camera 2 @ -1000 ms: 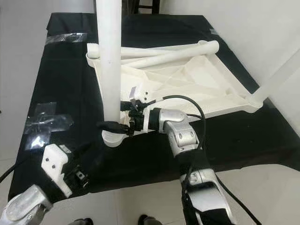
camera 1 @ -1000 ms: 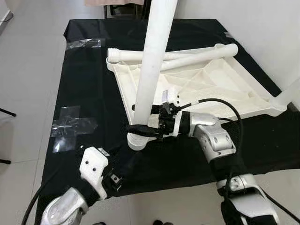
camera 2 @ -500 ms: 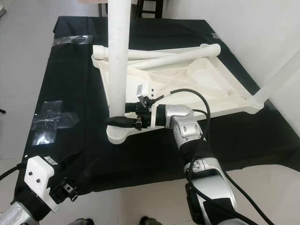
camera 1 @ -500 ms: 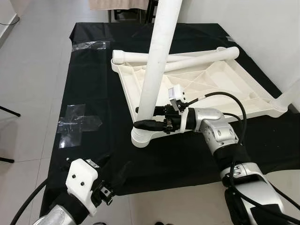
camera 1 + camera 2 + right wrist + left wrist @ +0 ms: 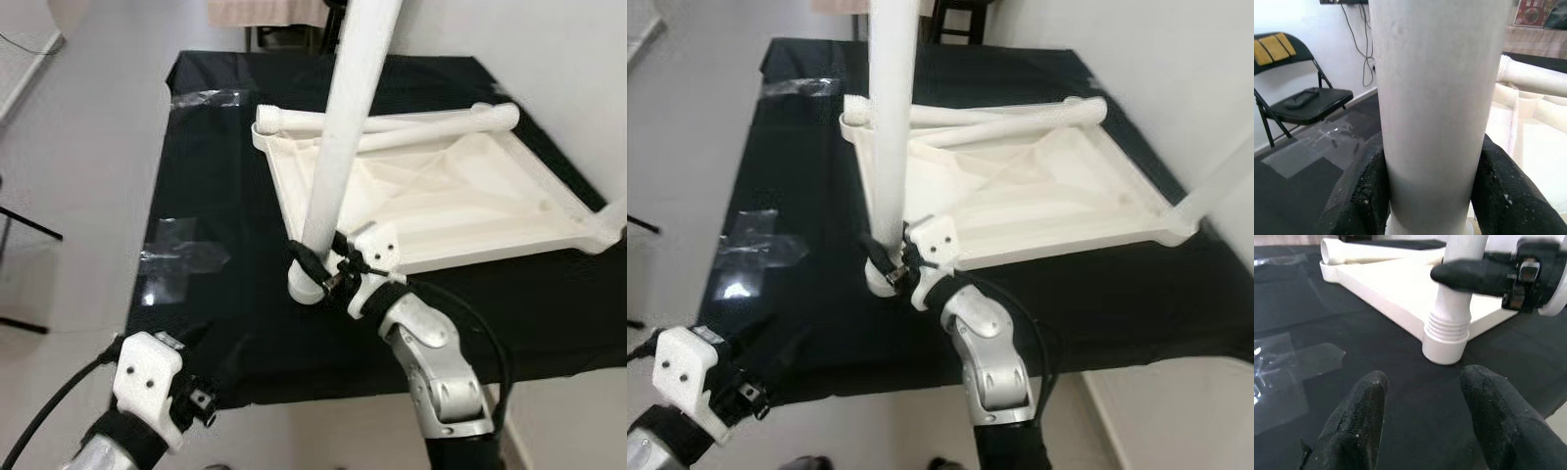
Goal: Building children table
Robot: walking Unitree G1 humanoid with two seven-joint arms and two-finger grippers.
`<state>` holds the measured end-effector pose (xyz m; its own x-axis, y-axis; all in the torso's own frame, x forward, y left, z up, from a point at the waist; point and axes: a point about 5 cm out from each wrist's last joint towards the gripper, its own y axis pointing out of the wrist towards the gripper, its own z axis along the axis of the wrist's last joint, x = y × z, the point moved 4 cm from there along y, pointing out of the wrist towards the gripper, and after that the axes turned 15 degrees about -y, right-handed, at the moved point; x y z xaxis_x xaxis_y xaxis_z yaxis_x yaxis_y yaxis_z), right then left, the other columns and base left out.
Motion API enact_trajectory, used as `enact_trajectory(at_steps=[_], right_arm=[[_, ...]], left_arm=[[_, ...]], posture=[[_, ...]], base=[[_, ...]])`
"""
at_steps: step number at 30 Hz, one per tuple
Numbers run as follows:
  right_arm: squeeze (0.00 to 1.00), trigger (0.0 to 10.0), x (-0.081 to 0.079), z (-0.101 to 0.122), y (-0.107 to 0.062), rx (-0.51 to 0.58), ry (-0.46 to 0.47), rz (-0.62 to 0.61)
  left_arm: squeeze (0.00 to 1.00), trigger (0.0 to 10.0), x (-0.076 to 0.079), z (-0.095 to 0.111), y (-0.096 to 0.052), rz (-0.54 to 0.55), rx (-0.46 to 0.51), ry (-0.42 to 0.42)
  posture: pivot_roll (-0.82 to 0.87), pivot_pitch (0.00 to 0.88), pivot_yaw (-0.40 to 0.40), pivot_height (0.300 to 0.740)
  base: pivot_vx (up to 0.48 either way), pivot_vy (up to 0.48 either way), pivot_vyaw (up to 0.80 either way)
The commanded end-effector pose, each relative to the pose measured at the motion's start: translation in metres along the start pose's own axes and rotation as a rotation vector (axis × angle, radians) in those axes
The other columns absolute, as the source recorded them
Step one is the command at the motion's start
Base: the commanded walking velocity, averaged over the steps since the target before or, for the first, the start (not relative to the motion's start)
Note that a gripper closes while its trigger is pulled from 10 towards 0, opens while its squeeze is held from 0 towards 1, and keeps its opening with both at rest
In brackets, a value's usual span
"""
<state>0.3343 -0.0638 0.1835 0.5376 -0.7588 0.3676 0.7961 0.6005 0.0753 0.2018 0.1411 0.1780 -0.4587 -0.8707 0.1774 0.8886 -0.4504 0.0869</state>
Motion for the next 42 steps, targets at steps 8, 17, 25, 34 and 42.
enact_trajectory(at_steps=[8, 17, 25, 34, 42], right_arm=[[1.00, 10.0, 0.000, 0.002, 0.007, 0.041, 0.078, 0.244], [0.00, 10.0, -0.006, 0.033, 0.010, 0.238, -0.078, 0.698], [0.00, 5.7, 0.011, 0.046, 0.030, 0.243, -0.079, 0.815], [0.00, 0.0, 0.018, 0.045, 0.032, 0.261, -0.058, 0.866], [0.00, 0.0, 0.027, 0.029, 0.025, 0.241, -0.039, 0.801]], left_arm=[[0.00, 10.0, 0.000, -0.001, 0.002, 0.010, -0.006, -0.005], [0.00, 10.0, 0.000, 0.000, 0.008, -0.005, -0.002, -0.002], [0.00, 10.0, 0.001, 0.000, 0.009, -0.013, -0.003, 0.002], [0.00, 10.0, 0.003, -0.001, 0.010, -0.019, -0.008, 0.012], [0.00, 10.0, 0.006, -0.003, 0.011, -0.022, -0.008, 0.006]], posture=[[0.14, 0.227, -0.089, 0.740], [0.16, 0.221, -0.077, 0.740], [0.19, 0.215, -0.087, 0.740], [0.20, 0.215, -0.094, 0.740], [0.19, 0.219, -0.098, 0.740]], base=[[0.000, 0.000, 0.00], [0.000, 0.000, 0.00], [0.000, 0.000, 0.00], [0.000, 0.000, 0.00], [0.000, 0.000, 0.00]])
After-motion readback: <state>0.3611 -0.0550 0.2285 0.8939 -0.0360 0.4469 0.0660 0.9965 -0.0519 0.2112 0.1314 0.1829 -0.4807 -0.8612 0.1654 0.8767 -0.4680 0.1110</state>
